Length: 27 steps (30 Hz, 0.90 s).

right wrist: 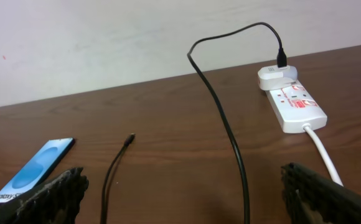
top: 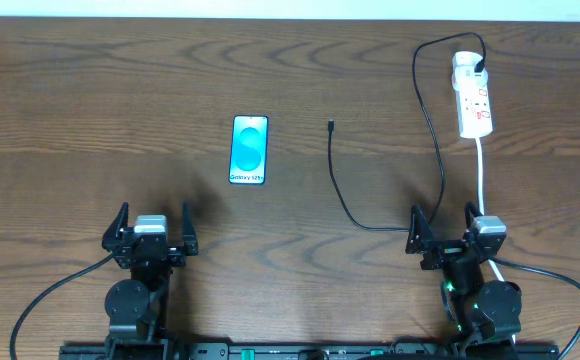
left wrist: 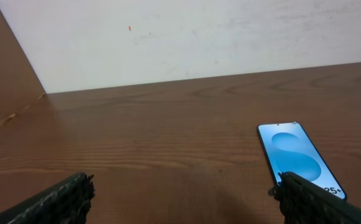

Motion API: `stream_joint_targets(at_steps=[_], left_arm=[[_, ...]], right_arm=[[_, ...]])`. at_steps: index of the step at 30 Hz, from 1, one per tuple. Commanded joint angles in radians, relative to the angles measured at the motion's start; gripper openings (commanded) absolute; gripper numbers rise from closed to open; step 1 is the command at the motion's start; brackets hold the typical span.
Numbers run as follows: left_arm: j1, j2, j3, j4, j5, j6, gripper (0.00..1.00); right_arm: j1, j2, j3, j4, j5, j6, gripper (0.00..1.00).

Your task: Plug charger to phone and switch on socket

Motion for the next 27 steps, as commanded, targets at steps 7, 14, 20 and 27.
stream_joint_targets(at_steps=[7,14,20,27], left_arm=[[0.002,-0.006,-0.023,-0.033,-0.005,-0.008,0.96],[0.002,-0.006,-0.023,-0.033,-0.005,-0.008,0.96],[0.002,-0.006,-0.023,-0.033,-0.005,-0.042,0.96],[0.002,-0.006,-0.014,-0.026,-0.005,-0.066,0.96]], right_arm=[[0.005,0.0,-0.001,-0.007,0.005,-0.006,0.99],[0.005,0.0,-0.001,-0.004,0.025,-0.006,0.99],[0.005,0.0,-0.001,-0.005,0.02,-0.006,0.99],[0.005,0.0,0.0,0.011,0.02,-0.007,0.99]])
